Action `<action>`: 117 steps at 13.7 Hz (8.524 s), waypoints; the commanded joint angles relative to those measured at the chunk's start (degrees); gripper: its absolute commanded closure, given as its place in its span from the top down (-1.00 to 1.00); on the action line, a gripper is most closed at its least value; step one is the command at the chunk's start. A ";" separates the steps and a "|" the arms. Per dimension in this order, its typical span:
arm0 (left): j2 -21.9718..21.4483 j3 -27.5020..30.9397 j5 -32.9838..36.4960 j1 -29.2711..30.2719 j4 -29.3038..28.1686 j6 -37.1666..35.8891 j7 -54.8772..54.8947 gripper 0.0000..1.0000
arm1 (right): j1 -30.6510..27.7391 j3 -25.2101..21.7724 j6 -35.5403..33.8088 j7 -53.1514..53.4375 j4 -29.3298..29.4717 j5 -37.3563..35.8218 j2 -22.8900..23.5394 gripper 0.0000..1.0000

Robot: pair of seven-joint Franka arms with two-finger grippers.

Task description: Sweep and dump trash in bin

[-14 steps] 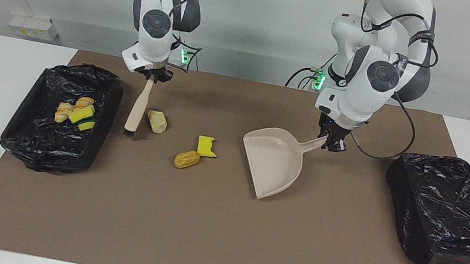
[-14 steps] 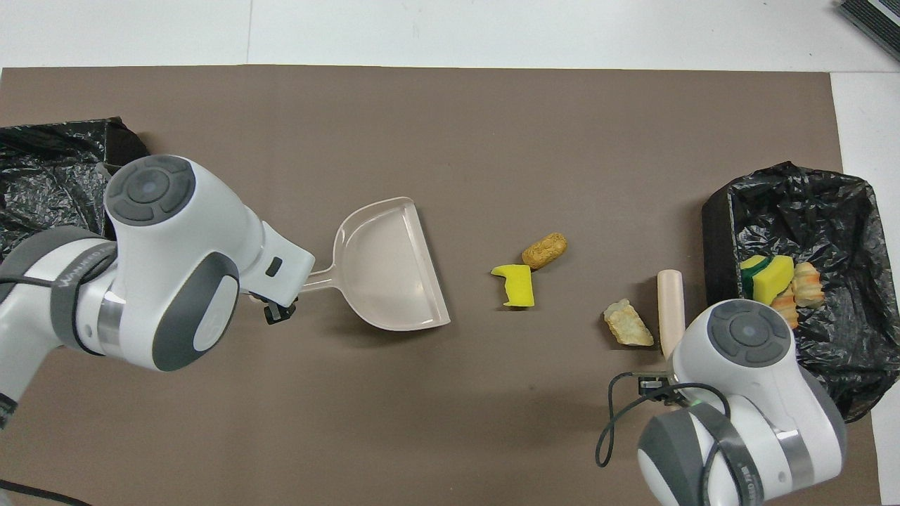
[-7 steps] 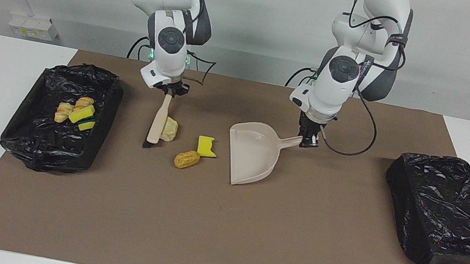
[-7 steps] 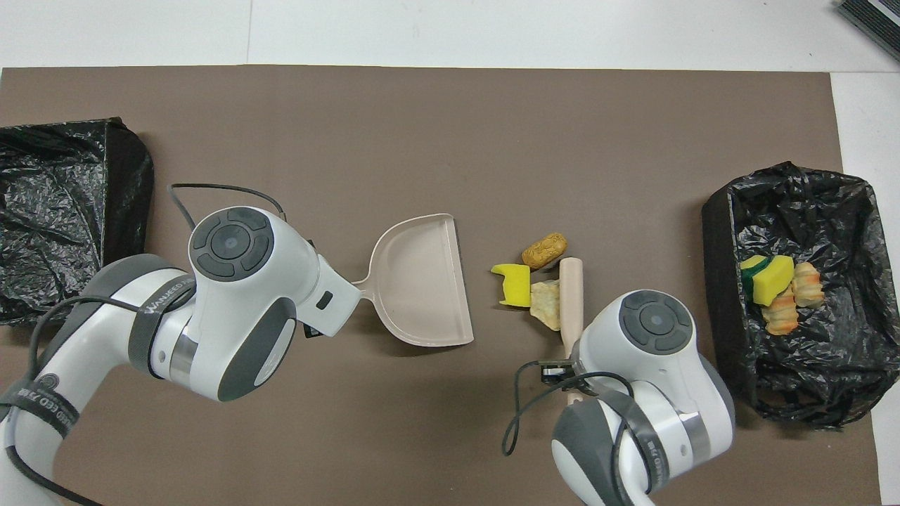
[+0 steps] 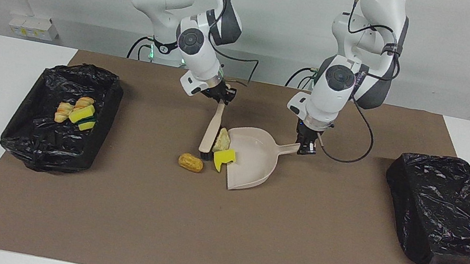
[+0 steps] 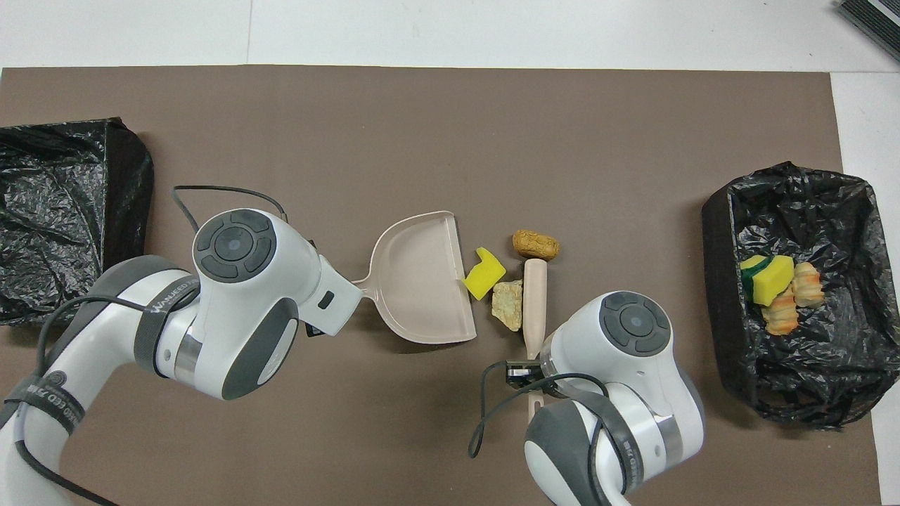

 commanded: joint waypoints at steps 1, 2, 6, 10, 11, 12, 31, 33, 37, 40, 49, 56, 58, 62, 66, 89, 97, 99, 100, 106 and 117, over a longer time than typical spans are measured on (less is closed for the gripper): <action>0.59 0.43 1.28 -1.16 -0.89 4.38 -1.10 -1.00 | 1.09 0.12 1.41 -3.02 2.32 8.37 1.32 -1.00; 0.59 0.43 1.28 -1.07 -0.89 4.39 -0.84 -1.00 | 1.09 0.12 1.41 -4.87 2.95 11.88 1.76 -1.00; 0.59 0.43 1.20 -0.72 -0.97 4.39 -0.31 -1.00 | 1.00 -0.23 -1.57 -5.51 6.12 15.35 -1.46 -1.00; 0.59 0.43 0.85 -0.46 -0.97 4.57 -0.04 -1.00 | -3.56 -0.94 -13.24 -3.03 7.08 -3.05 -8.42 -1.00; 0.59 0.43 0.24 -0.37 -0.97 4.57 -0.04 -1.00 | -4.27 -0.85 -15.18 -5.56 7.08 -11.64 -8.43 -1.00; 0.68 0.43 -0.38 -0.37 -0.89 4.57 0.04 -1.00 | -5.23 -0.94 -17.20 -9.76 7.34 -19.38 -8.35 -1.00; 1.30 0.51 -3.90 -0.10 -0.54 5.80 -0.04 -1.00 | -6.74 -0.06 -12.92 -26.86 9.98 -9.03 5.72 -1.00; 1.12 0.51 -3.90 -0.19 -0.89 5.89 0.39 -1.00 | -5.95 -0.06 -12.92 -26.94 9.98 -3.41 5.63 -1.00; 1.12 0.43 -4.25 -0.19 -0.89 6.32 1.36 -1.00 | -5.68 0.03 -13.00 -26.68 11.73 2.60 5.28 -1.00; 1.12 0.43 -5.82 0.16 -1.15 6.59 3.11 -1.00 | -5.77 -0.50 -16.59 -26.24 12.71 0.15 1.86 -1.00; -2.12 0.43 -17.87 5.69 0.16 2.47 15.67 -1.00 | -15.85 -0.94 -34.43 -16.31 18.07 -21.99 -8.86 -1.00; -2.05 0.69 -16.82 15.96 11.49 -14.13 24.73 -1.00 | -19.93 -0.06 -37.18 -14.40 14.11 -23.33 -12.13 -1.00; -1.69 0.95 -16.12 19.30 14.13 -17.40 27.81 -1.00 | -14.32 -0.06 -35.34 -7.64 13.59 -22.36 -10.99 -1.00; -0.82 0.95 -12.34 28.34 18.17 -21.35 36.58 -1.00 | -3.94 0.03 -26.83 3.10 13.59 -15.79 -5.72 -1.00; 3.05 0.87 -10.50 37.49 25.47 -27.68 48.97 -1.00 | 2.05 0.03 -19.00 8.30 13.59 -12.35 -2.29 -1.00; 21.07 1.39 12.15 50.70 59.23 -32.80 64.30 -1.00 | 15.50 0.03 -3.51 9.00 3.83 -10.50 4.57 0.53; 19.67 0.87 31.40 45.08 57.48 -29.62 49.29 -1.00 | 11.05 -0.76 -4.83 8.74 9.71 -19.88 1.41 1.00; 17.74 0.95 36.33 42.88 54.59 -29.53 44.90 -1.00 | 6.82 -0.76 -5.27 8.83 11.65 -23.48 0.97 1.00; 16.60 0.78 39.05 42.61 53.44 -29.53 42.43 -1.00 | 5.15 -0.76 -5.45 8.91 11.91 -25.42 0.36 1.00; 11.85 0.86 47.68 39.54 50.18 -29.97 41.35 -1.00 | -7.15 -0.85 -11.05 4.99 17.34 -35.10 -3.86 1.00; 3.58 0.34 32.96 28.64 37.96 -35.95 24.49 -1.00 | -25.17 -1.29 -33.64 -19.55 39.84 -36.52 -4.13 1.00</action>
